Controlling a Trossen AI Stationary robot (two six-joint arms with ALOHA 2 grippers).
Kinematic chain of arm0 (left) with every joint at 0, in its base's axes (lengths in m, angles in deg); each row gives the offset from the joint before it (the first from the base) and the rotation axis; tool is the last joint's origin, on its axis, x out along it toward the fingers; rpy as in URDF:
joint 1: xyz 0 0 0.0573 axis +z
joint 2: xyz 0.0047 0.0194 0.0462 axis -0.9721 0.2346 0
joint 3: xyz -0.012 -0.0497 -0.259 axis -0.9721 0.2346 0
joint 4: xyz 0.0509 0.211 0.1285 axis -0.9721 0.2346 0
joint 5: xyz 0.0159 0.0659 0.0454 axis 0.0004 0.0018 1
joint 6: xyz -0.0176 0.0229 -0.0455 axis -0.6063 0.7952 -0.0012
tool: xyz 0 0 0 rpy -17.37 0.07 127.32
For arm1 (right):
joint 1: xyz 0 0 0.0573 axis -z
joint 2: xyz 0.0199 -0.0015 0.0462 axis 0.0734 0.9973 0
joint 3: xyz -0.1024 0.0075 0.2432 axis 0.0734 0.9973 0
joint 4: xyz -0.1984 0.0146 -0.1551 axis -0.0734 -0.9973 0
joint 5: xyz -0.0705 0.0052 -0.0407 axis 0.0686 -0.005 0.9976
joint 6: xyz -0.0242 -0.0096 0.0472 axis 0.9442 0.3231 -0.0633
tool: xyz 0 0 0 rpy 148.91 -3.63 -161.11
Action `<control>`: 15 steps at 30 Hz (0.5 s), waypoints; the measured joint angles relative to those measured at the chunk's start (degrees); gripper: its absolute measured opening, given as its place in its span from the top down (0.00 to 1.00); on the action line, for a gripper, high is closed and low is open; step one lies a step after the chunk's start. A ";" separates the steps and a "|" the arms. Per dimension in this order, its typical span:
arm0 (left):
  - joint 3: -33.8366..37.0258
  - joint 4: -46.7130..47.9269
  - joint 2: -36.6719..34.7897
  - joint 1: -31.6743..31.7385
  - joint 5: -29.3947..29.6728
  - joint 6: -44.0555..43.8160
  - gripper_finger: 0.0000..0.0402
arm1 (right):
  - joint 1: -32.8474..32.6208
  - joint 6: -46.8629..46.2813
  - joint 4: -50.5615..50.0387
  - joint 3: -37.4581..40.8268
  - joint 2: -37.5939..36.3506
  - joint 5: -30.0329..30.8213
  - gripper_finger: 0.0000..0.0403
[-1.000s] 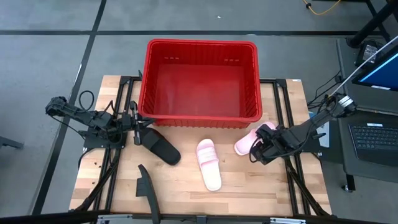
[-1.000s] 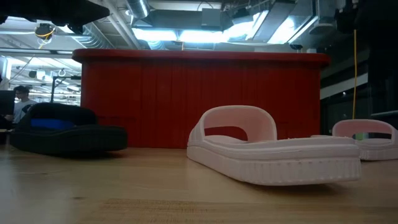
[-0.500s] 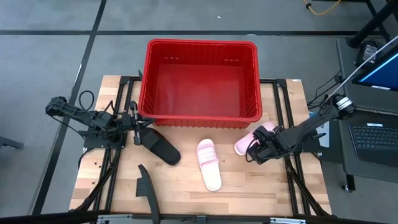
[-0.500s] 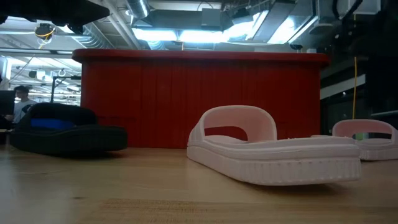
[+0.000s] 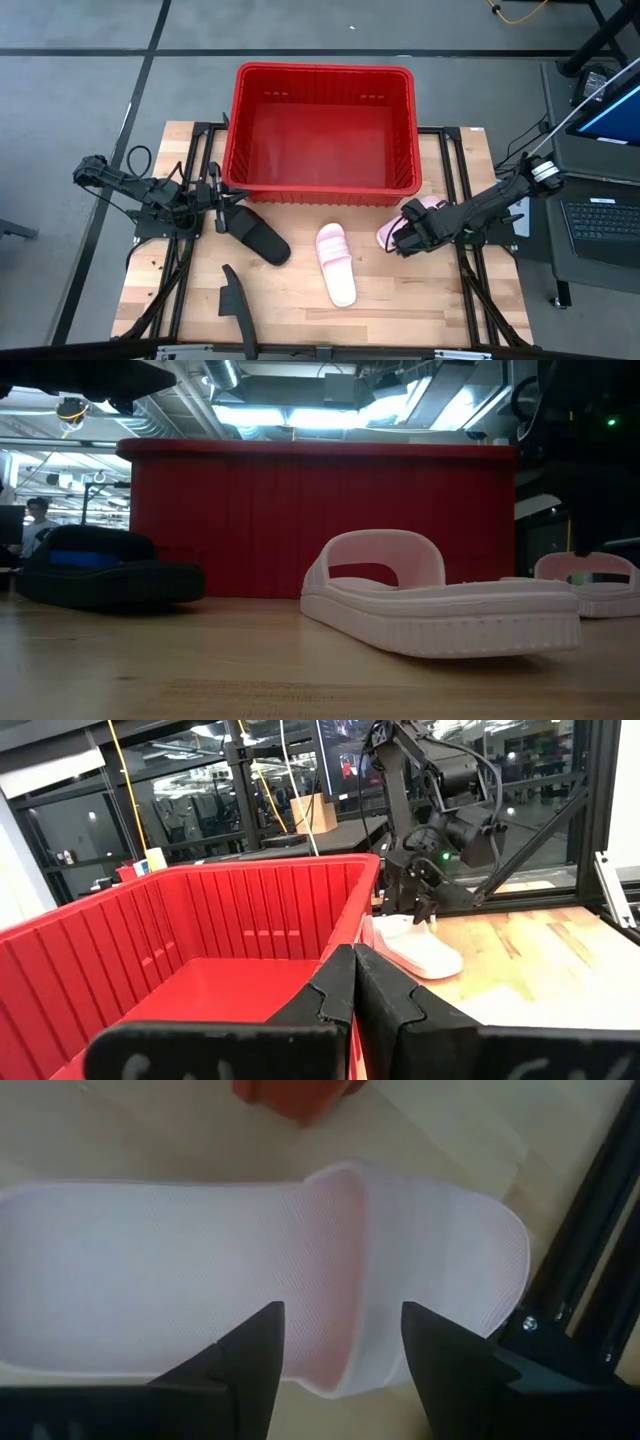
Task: Pick and place slides into bin
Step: Put the right pink slide into the red container
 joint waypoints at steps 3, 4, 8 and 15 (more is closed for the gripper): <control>0.00 0.00 0.01 0.00 0.00 0.00 1.00 | 0.31 0.01 -0.12 0.00 1.40 0.01 0.50; 0.00 0.02 0.00 0.00 0.00 -0.01 1.00 | 0.47 0.00 -0.27 0.00 1.82 0.00 0.50; 0.00 0.02 0.02 0.00 0.00 -0.01 1.00 | 1.36 0.00 -0.53 0.00 3.75 0.00 0.50; 0.00 0.02 0.02 0.00 0.00 0.01 1.00 | 2.53 0.00 -0.60 0.00 5.24 0.01 0.50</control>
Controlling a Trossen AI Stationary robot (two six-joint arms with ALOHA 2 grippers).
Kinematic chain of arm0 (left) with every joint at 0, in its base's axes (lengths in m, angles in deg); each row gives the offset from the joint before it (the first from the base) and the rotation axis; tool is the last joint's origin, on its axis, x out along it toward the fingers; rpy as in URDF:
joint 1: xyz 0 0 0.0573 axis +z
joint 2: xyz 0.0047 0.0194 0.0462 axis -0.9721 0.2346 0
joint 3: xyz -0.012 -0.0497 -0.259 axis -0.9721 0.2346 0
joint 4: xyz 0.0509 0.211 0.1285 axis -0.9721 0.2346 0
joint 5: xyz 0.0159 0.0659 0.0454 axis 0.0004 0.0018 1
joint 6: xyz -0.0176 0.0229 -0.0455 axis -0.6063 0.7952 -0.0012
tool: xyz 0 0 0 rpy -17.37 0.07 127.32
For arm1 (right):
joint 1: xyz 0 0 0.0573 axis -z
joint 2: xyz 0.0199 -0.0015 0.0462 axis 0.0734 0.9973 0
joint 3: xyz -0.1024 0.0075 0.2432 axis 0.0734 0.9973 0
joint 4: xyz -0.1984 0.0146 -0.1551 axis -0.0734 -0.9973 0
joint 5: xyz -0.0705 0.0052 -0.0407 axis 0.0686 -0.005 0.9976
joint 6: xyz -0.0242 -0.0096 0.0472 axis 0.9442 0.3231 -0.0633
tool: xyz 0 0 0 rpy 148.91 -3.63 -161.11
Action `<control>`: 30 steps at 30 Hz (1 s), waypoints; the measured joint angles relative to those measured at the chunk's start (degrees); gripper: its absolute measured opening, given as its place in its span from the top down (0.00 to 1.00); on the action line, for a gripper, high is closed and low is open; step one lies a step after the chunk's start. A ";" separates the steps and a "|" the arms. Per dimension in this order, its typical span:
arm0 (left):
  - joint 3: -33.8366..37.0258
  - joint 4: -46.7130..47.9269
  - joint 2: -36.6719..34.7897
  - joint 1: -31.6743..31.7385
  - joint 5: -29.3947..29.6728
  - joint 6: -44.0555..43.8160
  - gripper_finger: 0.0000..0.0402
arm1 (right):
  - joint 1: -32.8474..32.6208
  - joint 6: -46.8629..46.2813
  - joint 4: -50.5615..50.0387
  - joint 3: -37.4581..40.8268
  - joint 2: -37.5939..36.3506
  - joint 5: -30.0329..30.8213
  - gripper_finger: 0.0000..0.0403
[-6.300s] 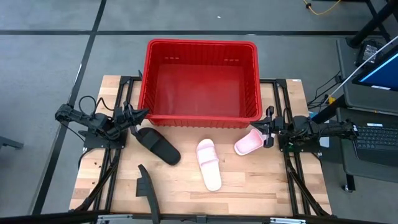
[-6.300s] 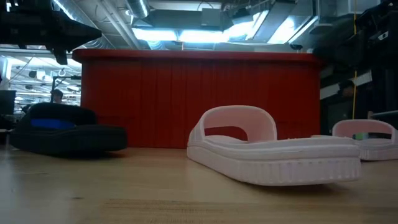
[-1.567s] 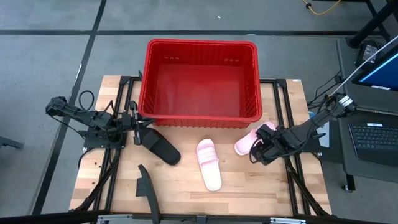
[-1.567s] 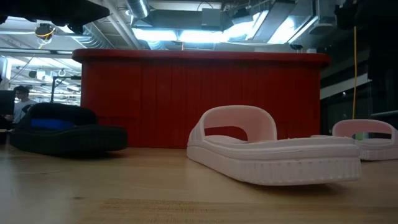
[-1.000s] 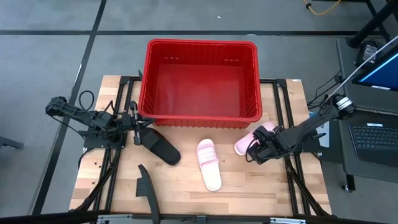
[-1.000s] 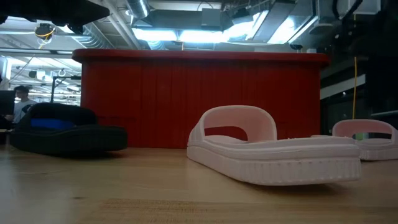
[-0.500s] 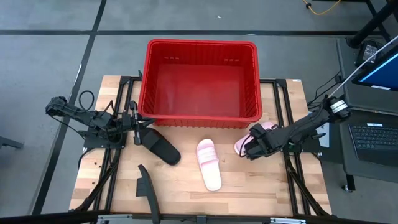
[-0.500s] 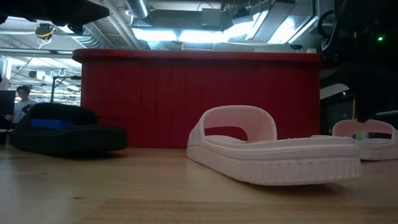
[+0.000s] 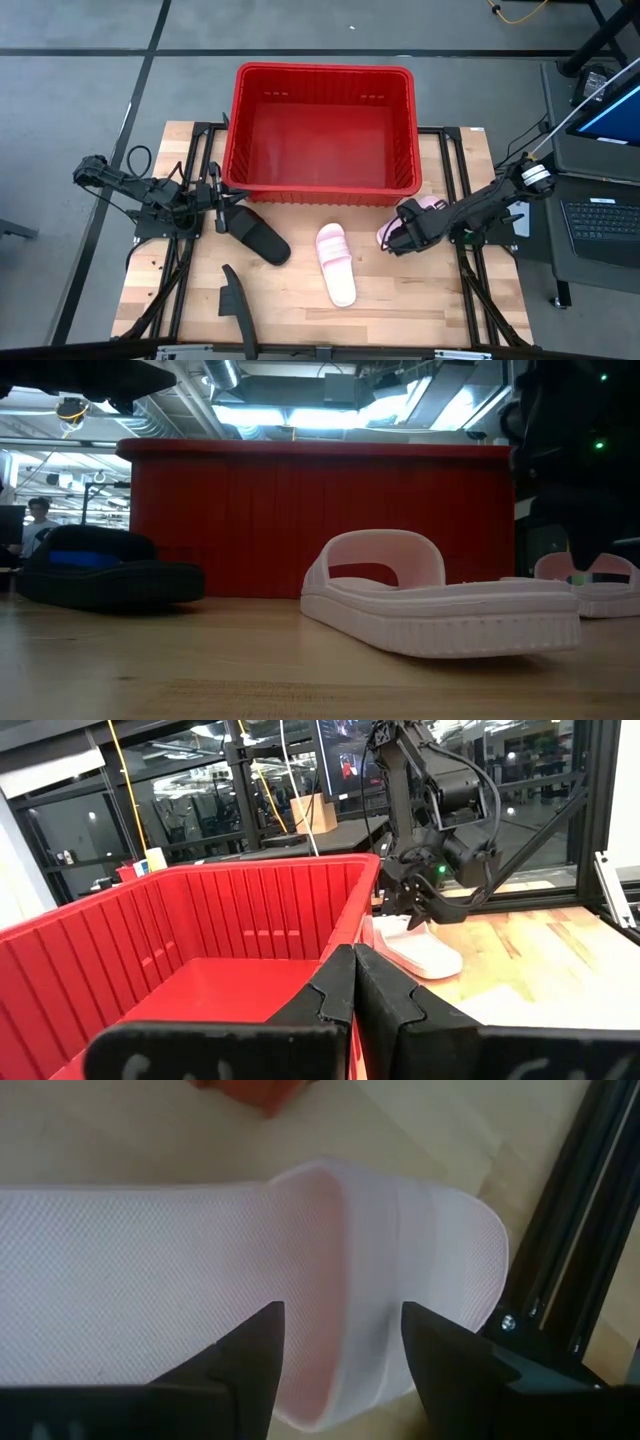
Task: Pick and place slides into bin
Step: Put the right pink slide into the red container
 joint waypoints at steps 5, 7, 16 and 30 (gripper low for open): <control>0.00 -0.02 0.00 0.00 0.00 -0.02 1.00 | 0.00 0.01 -0.25 -0.02 0.00 0.45 0.50; 0.00 0.00 0.00 0.00 0.00 0.00 1.00 | 0.00 -0.04 -1.96 -0.02 0.00 0.45 0.50; 0.00 -0.01 0.00 0.00 0.00 -0.02 1.00 | 0.00 -0.13 -1.04 -0.02 0.00 0.45 0.50; 0.00 0.00 0.00 0.00 0.00 0.00 1.00 | 0.00 0.03 -1.37 -0.02 0.00 0.46 0.54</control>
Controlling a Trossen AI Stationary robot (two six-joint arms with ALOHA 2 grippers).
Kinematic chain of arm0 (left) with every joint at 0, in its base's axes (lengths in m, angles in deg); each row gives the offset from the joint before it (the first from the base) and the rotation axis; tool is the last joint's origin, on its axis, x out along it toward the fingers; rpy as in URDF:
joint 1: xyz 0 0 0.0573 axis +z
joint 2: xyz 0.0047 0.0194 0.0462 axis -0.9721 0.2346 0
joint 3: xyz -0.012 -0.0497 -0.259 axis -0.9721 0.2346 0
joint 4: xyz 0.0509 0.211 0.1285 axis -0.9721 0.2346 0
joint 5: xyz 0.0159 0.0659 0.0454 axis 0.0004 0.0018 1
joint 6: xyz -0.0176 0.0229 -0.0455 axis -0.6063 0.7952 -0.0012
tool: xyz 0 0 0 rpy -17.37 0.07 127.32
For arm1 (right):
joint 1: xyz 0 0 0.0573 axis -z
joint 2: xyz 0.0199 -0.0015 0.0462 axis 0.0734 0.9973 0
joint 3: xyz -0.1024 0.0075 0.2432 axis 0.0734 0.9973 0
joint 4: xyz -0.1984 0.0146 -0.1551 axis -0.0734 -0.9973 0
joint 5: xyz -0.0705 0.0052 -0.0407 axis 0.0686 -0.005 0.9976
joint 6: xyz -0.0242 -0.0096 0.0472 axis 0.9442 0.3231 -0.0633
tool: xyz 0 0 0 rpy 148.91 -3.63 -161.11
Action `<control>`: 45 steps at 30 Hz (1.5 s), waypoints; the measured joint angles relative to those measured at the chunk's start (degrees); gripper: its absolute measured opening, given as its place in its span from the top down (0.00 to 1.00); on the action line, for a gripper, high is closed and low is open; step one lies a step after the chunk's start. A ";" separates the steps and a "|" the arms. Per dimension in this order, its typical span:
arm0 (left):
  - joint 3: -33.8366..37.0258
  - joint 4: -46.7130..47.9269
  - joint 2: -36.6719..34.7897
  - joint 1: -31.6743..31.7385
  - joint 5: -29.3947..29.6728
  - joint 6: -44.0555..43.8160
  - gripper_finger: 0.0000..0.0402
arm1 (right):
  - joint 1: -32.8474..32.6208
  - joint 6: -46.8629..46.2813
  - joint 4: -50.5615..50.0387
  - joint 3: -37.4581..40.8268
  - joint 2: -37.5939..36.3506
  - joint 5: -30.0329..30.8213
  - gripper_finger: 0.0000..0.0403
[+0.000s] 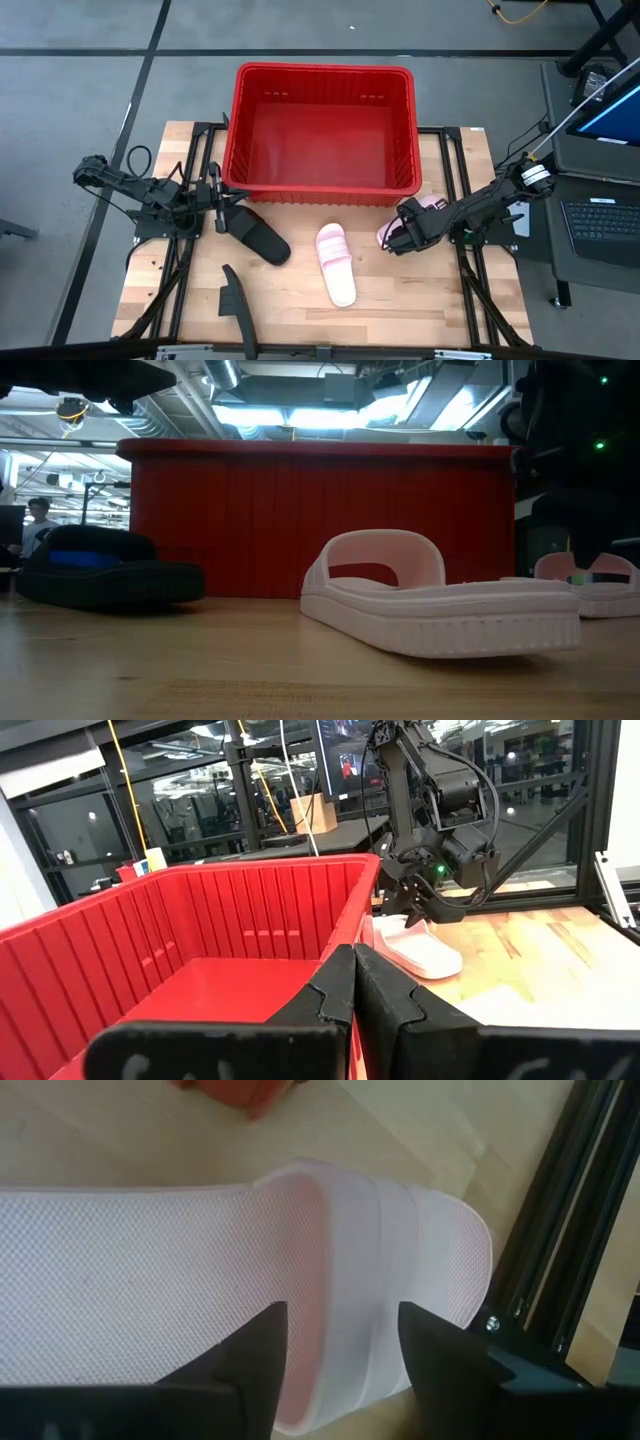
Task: Pick and place slides into bin
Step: Put the right pink slide into the red container
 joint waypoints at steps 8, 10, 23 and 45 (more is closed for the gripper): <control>0.00 -0.02 -0.01 0.01 -0.01 -0.02 1.00 | 0.00 -0.21 -0.20 0.00 0.00 0.01 0.71; 0.00 -0.02 0.00 0.02 -0.02 -0.02 1.00 | 0.00 -0.22 -0.34 0.00 0.00 0.01 0.75; 0.00 -0.06 -0.01 0.01 0.00 -0.02 1.00 | 0.00 -0.23 -1.24 0.00 0.00 0.07 0.91; 0.00 -0.26 0.00 0.02 -0.02 -0.01 1.00 | -1.74 3.60 -1.21 -3.71 0.00 -3.29 0.98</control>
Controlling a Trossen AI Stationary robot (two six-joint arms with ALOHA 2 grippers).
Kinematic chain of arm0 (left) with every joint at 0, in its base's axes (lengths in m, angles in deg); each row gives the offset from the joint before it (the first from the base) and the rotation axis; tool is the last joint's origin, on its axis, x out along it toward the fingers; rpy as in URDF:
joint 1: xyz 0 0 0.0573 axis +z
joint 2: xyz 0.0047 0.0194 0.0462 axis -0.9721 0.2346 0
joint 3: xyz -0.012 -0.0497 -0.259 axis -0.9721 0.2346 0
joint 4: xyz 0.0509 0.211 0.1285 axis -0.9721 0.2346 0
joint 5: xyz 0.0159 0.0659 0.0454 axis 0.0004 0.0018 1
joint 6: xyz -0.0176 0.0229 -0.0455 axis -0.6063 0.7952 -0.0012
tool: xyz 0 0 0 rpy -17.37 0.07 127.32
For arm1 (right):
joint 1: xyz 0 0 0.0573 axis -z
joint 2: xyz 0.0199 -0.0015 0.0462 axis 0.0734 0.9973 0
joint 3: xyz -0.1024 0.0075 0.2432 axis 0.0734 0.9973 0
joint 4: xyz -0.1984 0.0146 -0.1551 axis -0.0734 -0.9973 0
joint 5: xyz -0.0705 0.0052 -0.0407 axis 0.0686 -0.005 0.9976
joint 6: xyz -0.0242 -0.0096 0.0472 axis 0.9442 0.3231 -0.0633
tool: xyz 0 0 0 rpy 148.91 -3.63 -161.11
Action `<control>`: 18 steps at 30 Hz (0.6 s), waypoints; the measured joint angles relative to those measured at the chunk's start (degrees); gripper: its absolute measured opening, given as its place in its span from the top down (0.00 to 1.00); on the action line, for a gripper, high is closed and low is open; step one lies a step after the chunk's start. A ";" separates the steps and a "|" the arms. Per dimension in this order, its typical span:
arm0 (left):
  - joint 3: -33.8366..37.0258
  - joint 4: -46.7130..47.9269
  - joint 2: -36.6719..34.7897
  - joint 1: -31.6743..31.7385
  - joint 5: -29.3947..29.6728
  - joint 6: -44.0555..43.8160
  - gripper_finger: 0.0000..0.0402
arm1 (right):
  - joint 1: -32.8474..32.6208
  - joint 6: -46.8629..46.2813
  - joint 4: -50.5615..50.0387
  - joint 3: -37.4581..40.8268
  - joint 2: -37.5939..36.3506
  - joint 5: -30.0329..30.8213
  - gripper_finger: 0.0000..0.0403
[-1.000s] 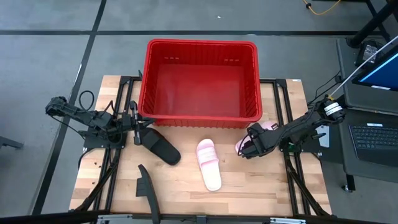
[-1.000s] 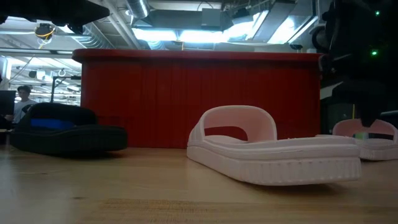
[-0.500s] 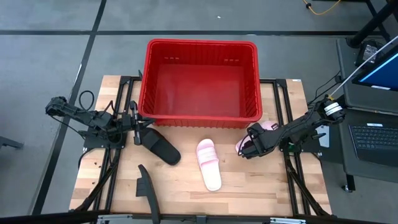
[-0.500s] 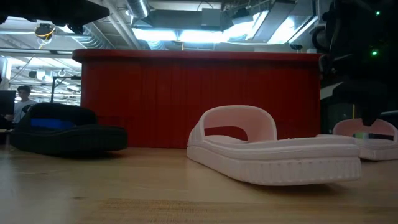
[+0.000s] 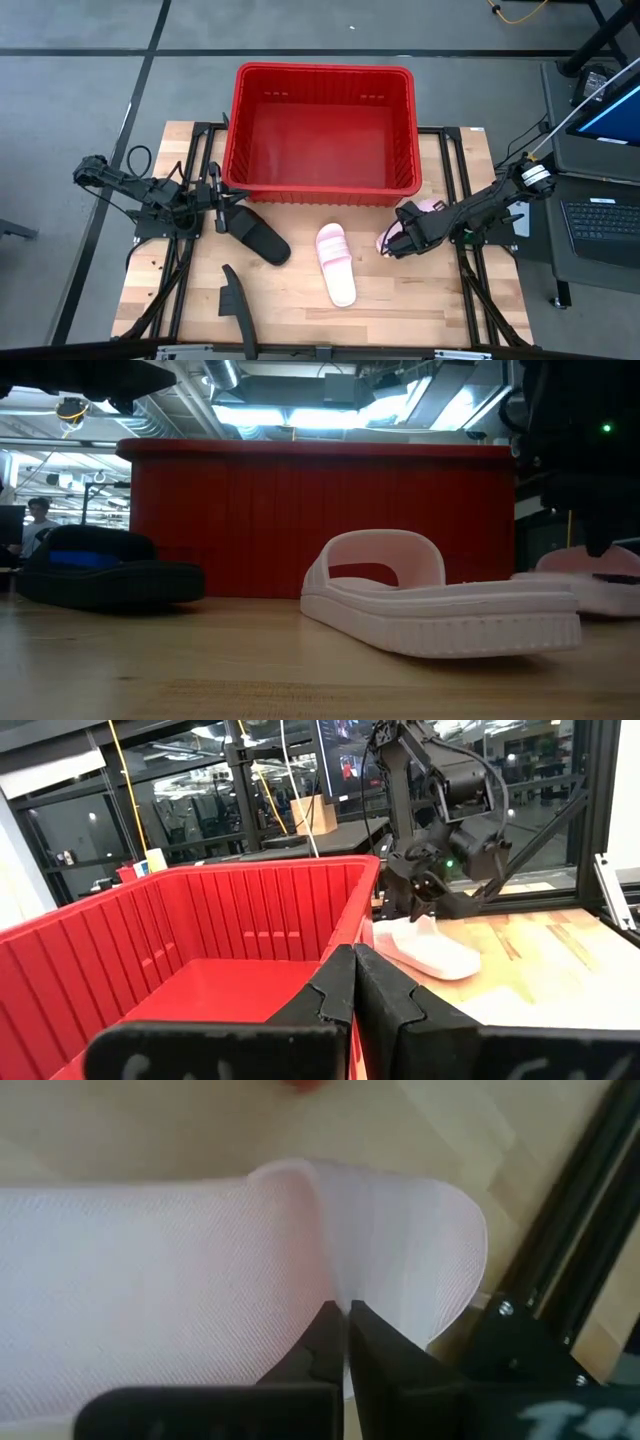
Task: Pick and place slides into bin
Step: Put the right pink slide into the red container
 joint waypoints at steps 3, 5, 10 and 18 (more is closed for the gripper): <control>0.00 -0.02 0.00 0.00 0.02 0.01 1.00 | -1.02 1.78 -0.01 -1.79 0.00 0.06 0.98; 0.02 -0.12 -0.02 -0.01 0.02 0.01 1.00 | -1.93 3.89 0.04 -2.81 0.00 0.03 0.98; 0.02 -2.65 -0.02 0.00 0.02 0.04 1.00 | -4.71 6.69 -0.07 -5.23 0.00 0.09 0.98; 0.02 -3.04 -0.02 0.00 0.02 0.84 1.00 | -9.47 6.77 -0.01 -7.93 0.00 0.28 0.98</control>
